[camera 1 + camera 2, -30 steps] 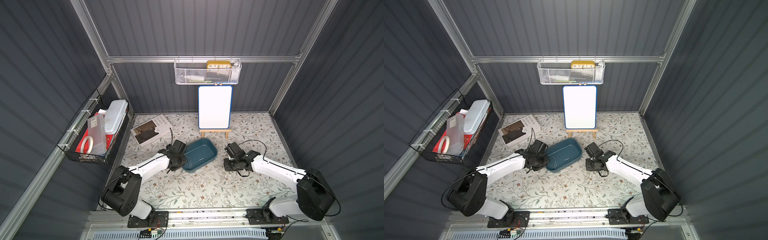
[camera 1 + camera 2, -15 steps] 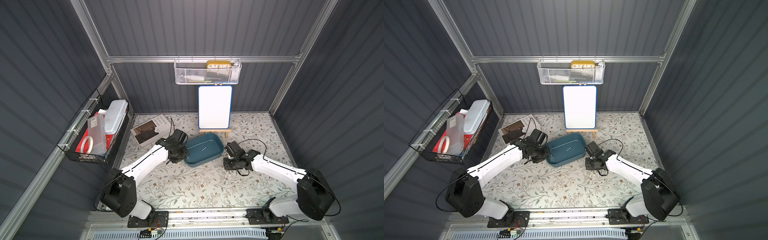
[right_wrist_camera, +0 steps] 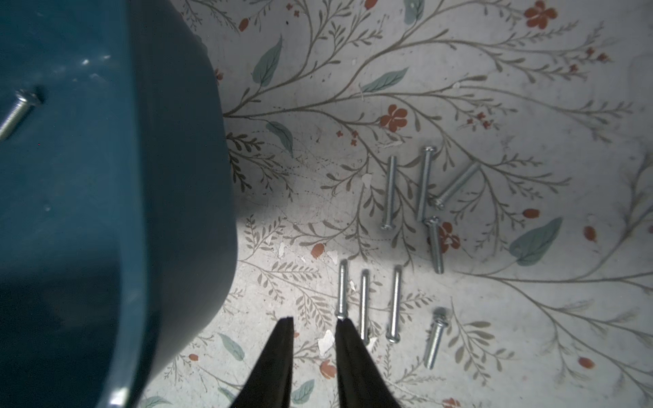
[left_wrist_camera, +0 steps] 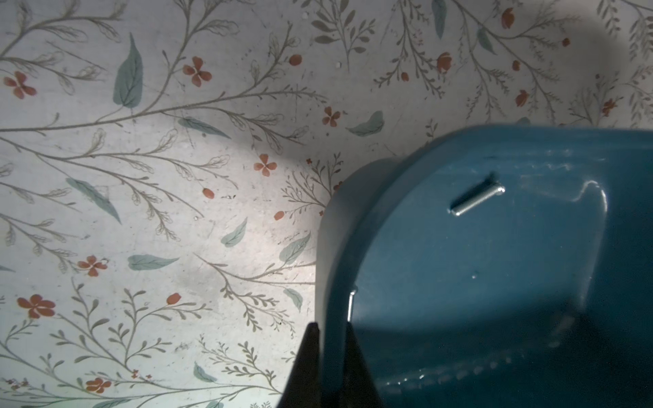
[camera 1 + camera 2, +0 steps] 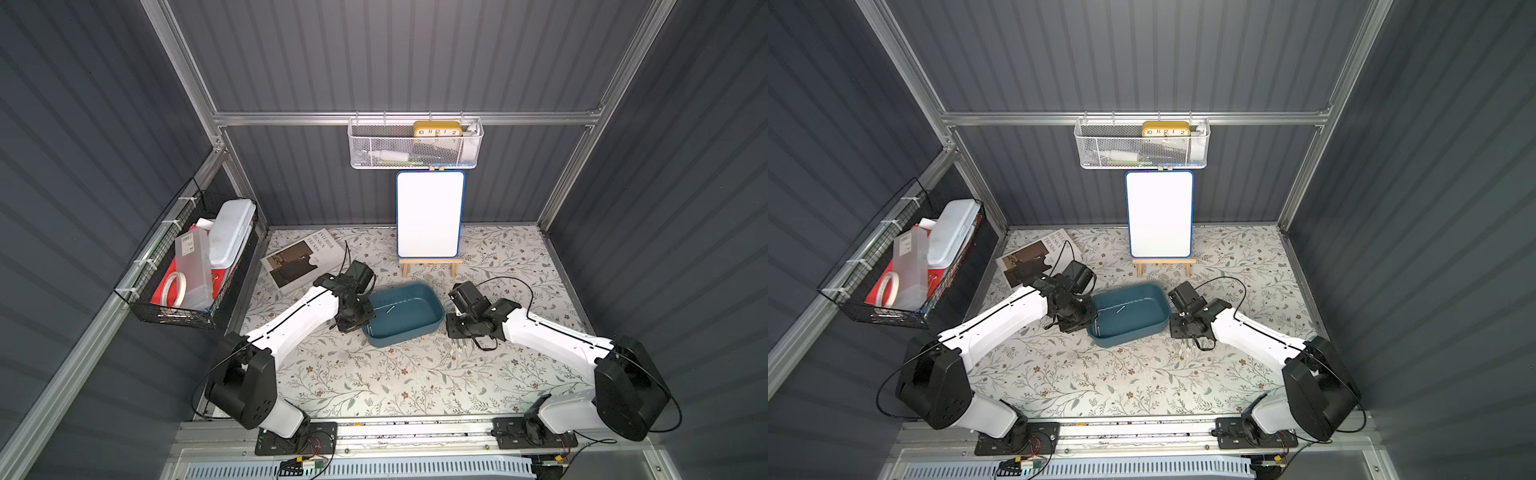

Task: Take out the screws from the storage box
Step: Adjust the storage box at the center of the board.

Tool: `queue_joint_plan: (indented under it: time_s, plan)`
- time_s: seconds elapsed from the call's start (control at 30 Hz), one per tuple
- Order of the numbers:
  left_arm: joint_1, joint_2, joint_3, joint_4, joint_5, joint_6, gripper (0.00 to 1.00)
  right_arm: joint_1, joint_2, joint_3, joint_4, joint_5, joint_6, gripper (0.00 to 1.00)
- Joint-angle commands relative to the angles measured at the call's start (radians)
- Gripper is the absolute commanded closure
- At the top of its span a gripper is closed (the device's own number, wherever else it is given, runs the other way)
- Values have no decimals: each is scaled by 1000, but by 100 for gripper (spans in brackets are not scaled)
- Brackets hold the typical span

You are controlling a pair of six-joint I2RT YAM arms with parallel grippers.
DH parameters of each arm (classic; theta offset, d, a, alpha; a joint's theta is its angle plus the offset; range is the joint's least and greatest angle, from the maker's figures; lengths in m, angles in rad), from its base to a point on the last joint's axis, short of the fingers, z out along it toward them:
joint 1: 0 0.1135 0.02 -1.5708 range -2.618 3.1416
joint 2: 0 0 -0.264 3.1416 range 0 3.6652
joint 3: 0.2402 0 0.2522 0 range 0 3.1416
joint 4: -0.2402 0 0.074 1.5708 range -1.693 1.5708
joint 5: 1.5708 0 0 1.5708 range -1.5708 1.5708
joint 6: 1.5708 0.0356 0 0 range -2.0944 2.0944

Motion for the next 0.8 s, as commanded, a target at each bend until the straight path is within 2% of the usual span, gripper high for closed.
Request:
queue_joint_plan:
  time_s: [0.0,0.13,0.23,0.43,0.53,0.7,0.77]
  plan:
    - [0,17,26,-20,-26,26,100,-2,-16,36,7,35,-17,74]
    - [0,36,19,-21,-52,37,100,-2,-8,79,38,33,-28,74]
    - [0,48,9,-19,-61,38,100,-1,27,117,86,-24,-36,73]
    - [0,43,35,-20,-60,46,100,-2,182,237,51,-90,-65,71]
    - [0,42,34,-20,-58,48,100,0,264,269,67,-131,-81,66]
    - [3,23,53,-20,-41,51,99,-1,408,367,-38,-52,-91,66]
    - [4,17,57,-20,-32,50,99,-1,447,390,-67,-37,-92,70]
